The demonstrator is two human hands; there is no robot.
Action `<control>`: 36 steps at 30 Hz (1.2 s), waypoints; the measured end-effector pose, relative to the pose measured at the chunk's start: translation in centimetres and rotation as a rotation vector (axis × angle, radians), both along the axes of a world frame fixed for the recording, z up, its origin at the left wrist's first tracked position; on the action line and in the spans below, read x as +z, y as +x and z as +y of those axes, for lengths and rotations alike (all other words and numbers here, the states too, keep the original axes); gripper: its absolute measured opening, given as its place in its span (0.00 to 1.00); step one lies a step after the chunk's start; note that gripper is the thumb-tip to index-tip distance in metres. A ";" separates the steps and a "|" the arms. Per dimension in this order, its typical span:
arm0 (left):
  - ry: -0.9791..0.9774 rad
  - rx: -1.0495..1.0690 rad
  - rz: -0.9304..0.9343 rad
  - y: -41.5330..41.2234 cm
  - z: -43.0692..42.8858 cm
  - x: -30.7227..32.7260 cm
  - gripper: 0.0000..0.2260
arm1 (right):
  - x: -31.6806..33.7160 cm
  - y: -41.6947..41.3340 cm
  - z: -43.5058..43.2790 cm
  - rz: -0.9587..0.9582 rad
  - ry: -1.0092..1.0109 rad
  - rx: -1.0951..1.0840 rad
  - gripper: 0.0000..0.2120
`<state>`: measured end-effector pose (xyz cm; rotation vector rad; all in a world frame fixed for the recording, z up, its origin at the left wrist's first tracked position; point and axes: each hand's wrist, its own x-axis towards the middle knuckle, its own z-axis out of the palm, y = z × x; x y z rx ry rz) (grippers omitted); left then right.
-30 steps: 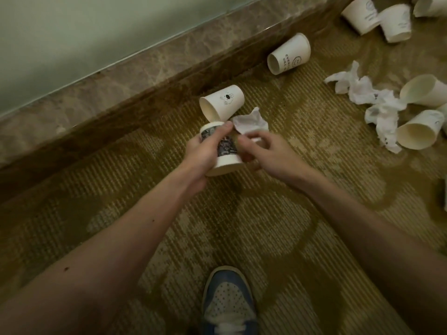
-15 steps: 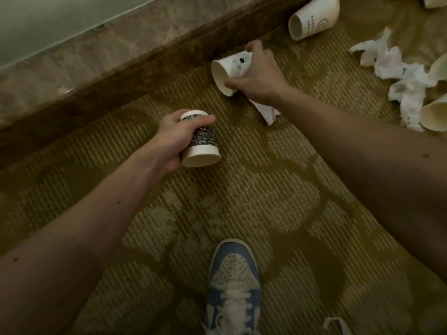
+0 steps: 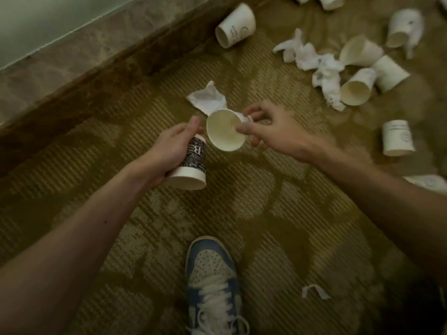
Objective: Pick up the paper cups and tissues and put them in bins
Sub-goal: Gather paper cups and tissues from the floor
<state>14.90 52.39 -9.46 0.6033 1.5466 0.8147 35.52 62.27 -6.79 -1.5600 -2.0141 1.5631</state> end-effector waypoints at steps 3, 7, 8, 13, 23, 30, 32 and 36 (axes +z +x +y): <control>0.072 -0.181 0.102 2.2 0.3 0.6 0.16 | 0.0 3.0 -1.8 0.038 -0.054 -0.075 0.18; 0.193 -0.467 0.368 5.8 1.3 1.1 0.14 | 0.2 7.1 -3.4 0.041 -0.088 -0.194 0.15; 0.199 -0.523 0.428 6.9 1.6 1.2 0.13 | 0.3 8.1 -3.8 0.038 -0.099 -0.216 0.15; 0.235 -0.691 0.592 12.5 3.0 1.3 0.07 | 0.3 13.2 -5.6 0.034 -0.134 -0.324 0.16; 0.278 -0.732 0.610 20.5 5.1 1.3 0.11 | -2.0 25.4 -5.1 0.025 -0.280 -1.262 0.28; 0.256 -0.729 0.518 21.2 5.6 1.0 0.12 | -4.3 29.7 -3.0 -0.084 -0.410 -1.434 0.39; 0.232 -0.717 0.486 20.6 5.5 0.8 0.13 | -4.8 30.0 -2.5 -0.109 -0.435 -1.436 0.40; 0.180 -0.688 0.472 19.4 5.5 0.5 0.13 | -5.6 30.4 -1.4 -0.132 -0.429 -1.451 0.37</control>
